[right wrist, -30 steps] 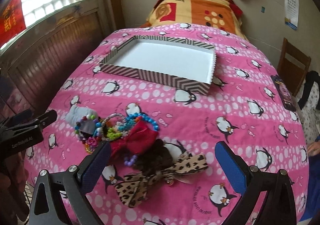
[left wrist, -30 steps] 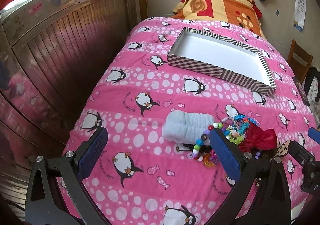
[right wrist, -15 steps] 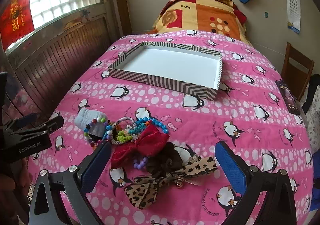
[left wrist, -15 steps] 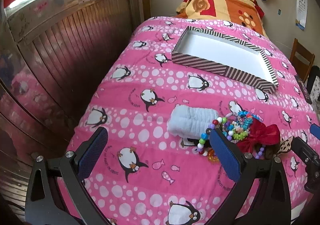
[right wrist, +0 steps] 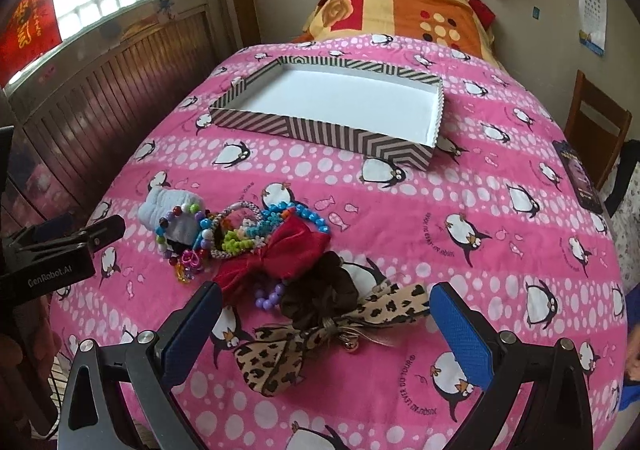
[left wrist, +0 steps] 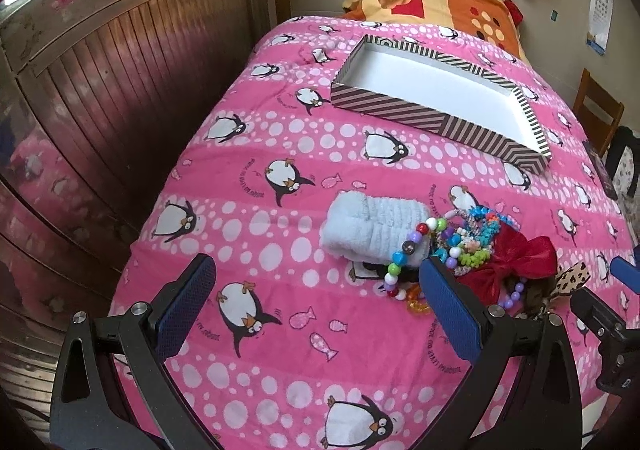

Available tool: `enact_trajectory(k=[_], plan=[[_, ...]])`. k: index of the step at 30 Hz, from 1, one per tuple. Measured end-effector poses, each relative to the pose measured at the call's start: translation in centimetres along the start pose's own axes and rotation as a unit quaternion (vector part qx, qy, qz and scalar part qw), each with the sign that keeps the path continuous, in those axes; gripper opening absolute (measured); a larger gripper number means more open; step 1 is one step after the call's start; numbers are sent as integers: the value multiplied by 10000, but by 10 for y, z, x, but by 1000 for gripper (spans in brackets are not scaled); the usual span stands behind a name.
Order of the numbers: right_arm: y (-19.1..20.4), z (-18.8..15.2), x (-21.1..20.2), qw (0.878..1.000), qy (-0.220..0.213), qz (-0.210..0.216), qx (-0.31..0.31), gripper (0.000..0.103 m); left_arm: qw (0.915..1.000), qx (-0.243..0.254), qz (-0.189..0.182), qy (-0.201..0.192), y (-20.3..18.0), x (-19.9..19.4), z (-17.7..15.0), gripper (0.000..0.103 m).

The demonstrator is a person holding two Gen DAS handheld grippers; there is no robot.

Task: Organize jewelry
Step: 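Move both tools toward the jewelry pile beside the striped box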

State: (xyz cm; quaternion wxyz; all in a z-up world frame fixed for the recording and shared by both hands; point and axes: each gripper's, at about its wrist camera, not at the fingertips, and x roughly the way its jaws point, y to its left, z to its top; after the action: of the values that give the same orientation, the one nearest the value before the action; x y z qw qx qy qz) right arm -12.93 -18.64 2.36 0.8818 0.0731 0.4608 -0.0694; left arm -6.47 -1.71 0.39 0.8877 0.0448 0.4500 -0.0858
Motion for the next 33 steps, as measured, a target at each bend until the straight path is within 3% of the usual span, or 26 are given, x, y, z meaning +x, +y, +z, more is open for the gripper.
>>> enact_trajectory(k=[12, 21, 30, 33], plan=[[-38, 2, -11, 9996, -78, -143, 234, 102, 9981, -533, -267, 167, 27, 0, 5, 102], [-28, 10, -6, 10000, -66, -11, 27, 95, 9986, -429, -252, 185, 23, 2, 8, 102], [-17, 16, -5, 9994, -122, 243, -200, 78, 9989, -408, -144, 203, 22, 5, 12, 102], [-13, 17, -4, 9989, -163, 343, -274, 78, 9991, -385, -76, 183, 21, 5, 12, 102]])
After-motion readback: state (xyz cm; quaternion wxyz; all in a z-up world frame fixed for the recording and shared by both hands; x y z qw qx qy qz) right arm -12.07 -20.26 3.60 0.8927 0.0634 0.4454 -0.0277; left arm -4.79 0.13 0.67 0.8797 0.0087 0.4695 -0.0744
